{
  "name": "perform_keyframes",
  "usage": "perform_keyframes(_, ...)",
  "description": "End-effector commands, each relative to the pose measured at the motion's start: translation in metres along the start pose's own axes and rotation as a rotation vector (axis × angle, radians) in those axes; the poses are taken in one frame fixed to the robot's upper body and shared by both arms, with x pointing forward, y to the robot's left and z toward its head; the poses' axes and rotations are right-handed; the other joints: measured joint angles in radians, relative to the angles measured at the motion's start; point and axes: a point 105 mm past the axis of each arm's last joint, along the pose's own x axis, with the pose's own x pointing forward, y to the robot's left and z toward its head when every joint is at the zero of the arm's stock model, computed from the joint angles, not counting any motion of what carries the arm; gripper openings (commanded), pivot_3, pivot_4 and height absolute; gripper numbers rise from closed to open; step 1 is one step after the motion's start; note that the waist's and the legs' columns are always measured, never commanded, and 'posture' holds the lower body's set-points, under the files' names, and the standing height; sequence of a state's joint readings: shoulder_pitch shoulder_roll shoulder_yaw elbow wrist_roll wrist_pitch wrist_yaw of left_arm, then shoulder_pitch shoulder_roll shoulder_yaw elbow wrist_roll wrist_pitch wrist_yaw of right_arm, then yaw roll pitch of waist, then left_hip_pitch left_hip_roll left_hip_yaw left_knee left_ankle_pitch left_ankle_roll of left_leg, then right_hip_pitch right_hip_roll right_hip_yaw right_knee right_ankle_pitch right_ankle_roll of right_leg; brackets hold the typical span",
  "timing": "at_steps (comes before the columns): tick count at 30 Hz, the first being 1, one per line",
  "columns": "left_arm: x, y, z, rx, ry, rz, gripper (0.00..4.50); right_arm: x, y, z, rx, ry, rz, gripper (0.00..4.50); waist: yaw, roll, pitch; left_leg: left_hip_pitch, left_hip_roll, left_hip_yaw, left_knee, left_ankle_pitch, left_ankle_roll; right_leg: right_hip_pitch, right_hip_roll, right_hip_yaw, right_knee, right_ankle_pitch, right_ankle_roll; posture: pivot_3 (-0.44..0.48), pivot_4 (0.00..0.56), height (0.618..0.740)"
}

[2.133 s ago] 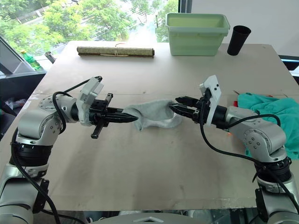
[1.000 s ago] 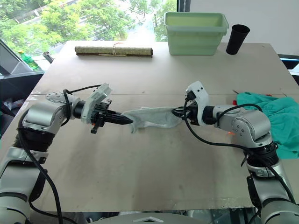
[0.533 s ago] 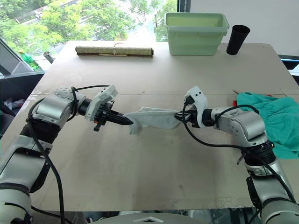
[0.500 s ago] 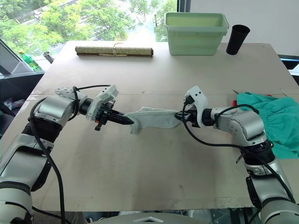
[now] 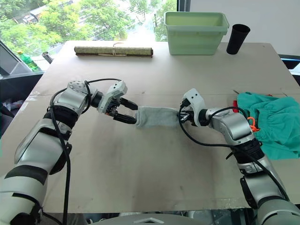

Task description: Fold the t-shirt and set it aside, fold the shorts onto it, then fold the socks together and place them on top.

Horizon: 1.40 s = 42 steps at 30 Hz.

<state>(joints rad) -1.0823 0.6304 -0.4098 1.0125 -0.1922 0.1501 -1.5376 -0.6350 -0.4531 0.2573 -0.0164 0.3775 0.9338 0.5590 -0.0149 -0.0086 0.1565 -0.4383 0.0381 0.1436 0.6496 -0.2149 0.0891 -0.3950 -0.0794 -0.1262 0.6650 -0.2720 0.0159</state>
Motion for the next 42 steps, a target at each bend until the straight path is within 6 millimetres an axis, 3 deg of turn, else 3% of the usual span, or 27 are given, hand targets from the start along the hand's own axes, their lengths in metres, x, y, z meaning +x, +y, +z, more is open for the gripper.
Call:
perform_keyframes(1, -0.011, 0.011, 0.015, 0.043, -0.048, 0.084, 4.47, -0.002, -0.002, 0.006, -0.013, -0.028, -0.019, 0.0, -0.001, 0.0, 0.0, 0.0, 0.0, 0.0, 0.0, 0.0, 0.0, 0.0, 0.0, 0.0, 0.0, 0.0, 0.0, 0.0, 0.15, 0.737)
perform_keyframes(8, -0.038, 0.032, 0.026, 0.07, -0.125, 0.291, 4.47, -0.003, -0.005, 0.006, -0.003, -0.03, -0.038, 0.0, -0.001, 0.0, 0.0, 0.0, 0.0, 0.0, 0.001, 0.0, 0.0, 0.0, 0.0, 0.0, 0.001, 0.0, 0.0, 0.0, 0.15, 0.737)
perform_keyframes(12, -0.054, 0.041, 0.053, 0.15, -0.232, 0.409, 4.47, -0.005, -0.004, 0.005, 0.003, -0.026, -0.046, 0.0, 0.0, 0.0, 0.0, 0.0, 0.0, 0.0, 0.001, 0.0, 0.0, 0.0, 0.0, 0.0, 0.001, 0.0, 0.0, 0.0, 0.15, 0.737)
perform_keyframes(16, -0.044, 0.008, 0.097, 0.247, -0.409, 0.172, 4.47, -0.006, -0.001, 0.0, 0.001, -0.01, -0.04, 0.0, 0.004, -0.001, 0.0, 0.0, 0.0, 0.0, 0.002, 0.0, 0.0, 0.0, 0.0, 0.0, 0.001, 0.0, 0.0, 0.0, 0.15, 0.737)
perform_keyframes(21, -0.016, -0.028, 0.112, 0.311, -0.427, 0.006, 4.47, -0.006, -0.001, 0.0, -0.002, -0.008, -0.044, 0.0, -0.003, -0.001, -0.001, 0.0, 0.0, 0.0, 0.002, 0.0, 0.0, 0.0, 0.0, 0.001, 0.002, 0.0, 0.0, 0.0, 0.15, 0.737)
perform_keyframes(24, 0.006, -0.048, 0.099, 0.338, -0.358, -0.074, 4.47, -0.004, -0.001, 0.002, -0.004, -0.011, -0.044, 0.0, -0.006, -0.001, -0.001, 0.002, 0.0, 0.001, 0.002, 0.0, 0.0, 0.0, 0.0, 0.003, 0.005, 0.0, 0.0, 0.0, 0.15, 0.737)
perform_keyframes(27, 0.018, -0.045, 0.076, 0.405, -0.239, -0.022, 4.47, -0.004, -0.001, 0.002, -0.004, -0.014, -0.044, 0.0, -0.005, -0.001, 0.0, 0.003, 0.001, 0.002, 0.002, 0.001, -0.001, 0.0, 0.001, 0.003, 0.007, 0.0, 0.0, 0.0, 0.15, 0.737)
perform_keyframes(31, 0.013, -0.007, 0.02, 0.51, 0.042, 0.163, 4.47, -0.002, 0.001, 0.004, -0.008, -0.02, -0.035, 0.0, -0.002, -0.001, -0.001, 0.003, 0.001, 0.002, 0.002, 0.001, -0.001, 0.0, 0.001, 0.004, 0.007, 0.0, 0.0, 0.0, 0.15, 0.737)
perform_keyframes(32, 0.009, -0.001, 0.013, 0.519, 0.074, 0.19, 4.47, -0.002, 0.001, 0.004, -0.009, -0.02, -0.035, 0.0, -0.002, -0.001, -0.001, 0.004, 0.001, 0.002, 0.002, 0.001, -0.001, 0.0, 0.001, 0.004, 0.007, 0.0, 0.0, 0.0, 0.15, 0.737)
perform_keyframes(38, -0.004, 0.018, 0.002, 0.531, 0.112, 0.295, 4.47, -0.001, 0.002, 0.004, -0.01, -0.022, -0.03, 0.0, 0.003, -0.001, -0.001, 0.003, 0.0, 0.002, 0.002, 0.001, -0.001, 0.0, 0.0, 0.003, 0.007, 0.0, 0.0, 0.0, 0.15, 0.737)
perform_keyframes(42, -0.006, 0.011, 0.021, 0.484, -0.021, 0.25, 4.47, -0.002, 0.002, 0.003, -0.01, -0.021, -0.027, 0.0, 0.001, -0.001, -0.001, 0.003, 0.0, 0.002, 0.002, 0.001, -0.001, 0.0, 0.0, 0.003, 0.008, 0.0, 0.0, 0.0, 0.15, 0.737)
